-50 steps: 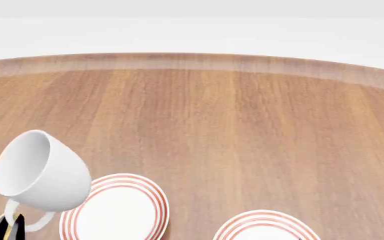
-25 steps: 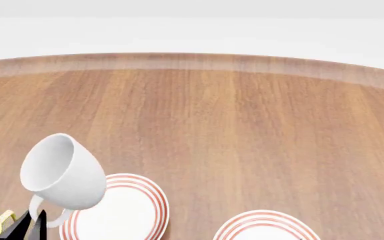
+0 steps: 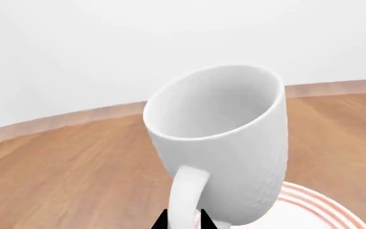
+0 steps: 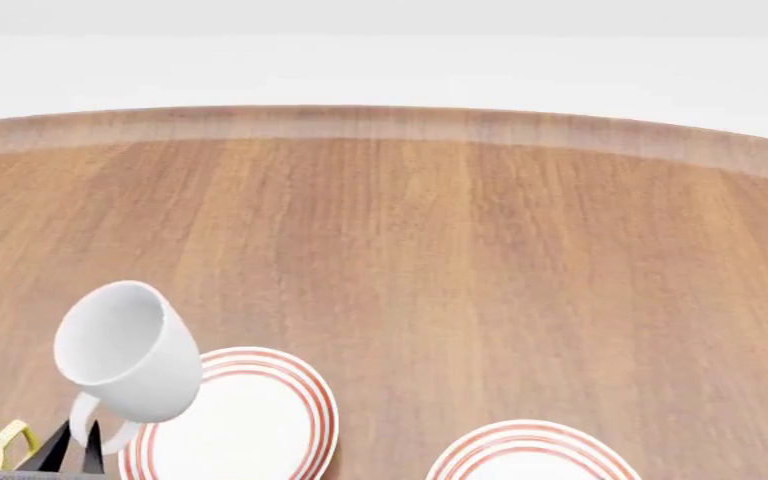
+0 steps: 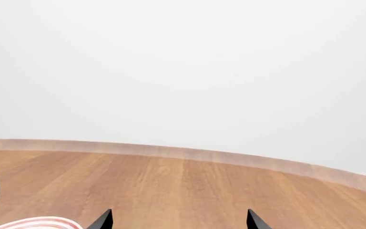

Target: Put the white mug on the left plate.

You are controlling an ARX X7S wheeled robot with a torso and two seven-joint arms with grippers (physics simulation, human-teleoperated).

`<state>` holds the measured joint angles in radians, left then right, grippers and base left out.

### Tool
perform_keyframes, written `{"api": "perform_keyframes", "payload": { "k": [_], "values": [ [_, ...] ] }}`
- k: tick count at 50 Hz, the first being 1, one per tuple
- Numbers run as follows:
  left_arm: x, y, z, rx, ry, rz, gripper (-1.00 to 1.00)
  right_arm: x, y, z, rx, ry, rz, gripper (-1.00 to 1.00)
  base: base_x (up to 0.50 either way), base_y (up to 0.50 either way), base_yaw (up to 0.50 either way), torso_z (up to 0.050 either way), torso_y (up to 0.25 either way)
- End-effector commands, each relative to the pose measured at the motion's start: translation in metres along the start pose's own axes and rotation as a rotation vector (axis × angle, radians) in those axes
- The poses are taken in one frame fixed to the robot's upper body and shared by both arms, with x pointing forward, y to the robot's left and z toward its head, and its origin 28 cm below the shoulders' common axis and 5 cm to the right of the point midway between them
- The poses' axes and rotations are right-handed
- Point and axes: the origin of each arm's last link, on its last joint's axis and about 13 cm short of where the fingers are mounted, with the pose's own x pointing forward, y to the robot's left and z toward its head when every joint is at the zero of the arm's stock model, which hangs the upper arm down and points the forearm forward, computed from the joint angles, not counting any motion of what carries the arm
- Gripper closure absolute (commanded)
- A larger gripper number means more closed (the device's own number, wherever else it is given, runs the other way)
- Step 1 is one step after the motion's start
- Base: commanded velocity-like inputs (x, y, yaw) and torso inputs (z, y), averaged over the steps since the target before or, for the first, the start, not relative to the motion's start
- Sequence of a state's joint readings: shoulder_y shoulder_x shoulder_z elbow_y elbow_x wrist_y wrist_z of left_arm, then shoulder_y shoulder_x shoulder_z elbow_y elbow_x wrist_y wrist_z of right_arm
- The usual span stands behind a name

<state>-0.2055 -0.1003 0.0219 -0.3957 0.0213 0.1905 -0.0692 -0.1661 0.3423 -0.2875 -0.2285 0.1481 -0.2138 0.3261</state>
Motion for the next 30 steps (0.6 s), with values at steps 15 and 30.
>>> {"api": "perform_keyframes", "payload": {
  "k": [15,30],
  "values": [
    [0.014,-0.019,-0.014,0.143,-0.032,0.013,1.0,-0.001,-0.001,-0.001,0.0,0.002,-0.003,-1.0,0.0,0.0,0.0,0.0,0.0],
    [0.023,-0.013,-0.022,0.195,0.01,-0.048,1.0,0.001,-0.001,-0.001,0.0,0.003,-0.004,-1.0,0.0,0.0,0.0,0.0,0.001]
  ]
}}
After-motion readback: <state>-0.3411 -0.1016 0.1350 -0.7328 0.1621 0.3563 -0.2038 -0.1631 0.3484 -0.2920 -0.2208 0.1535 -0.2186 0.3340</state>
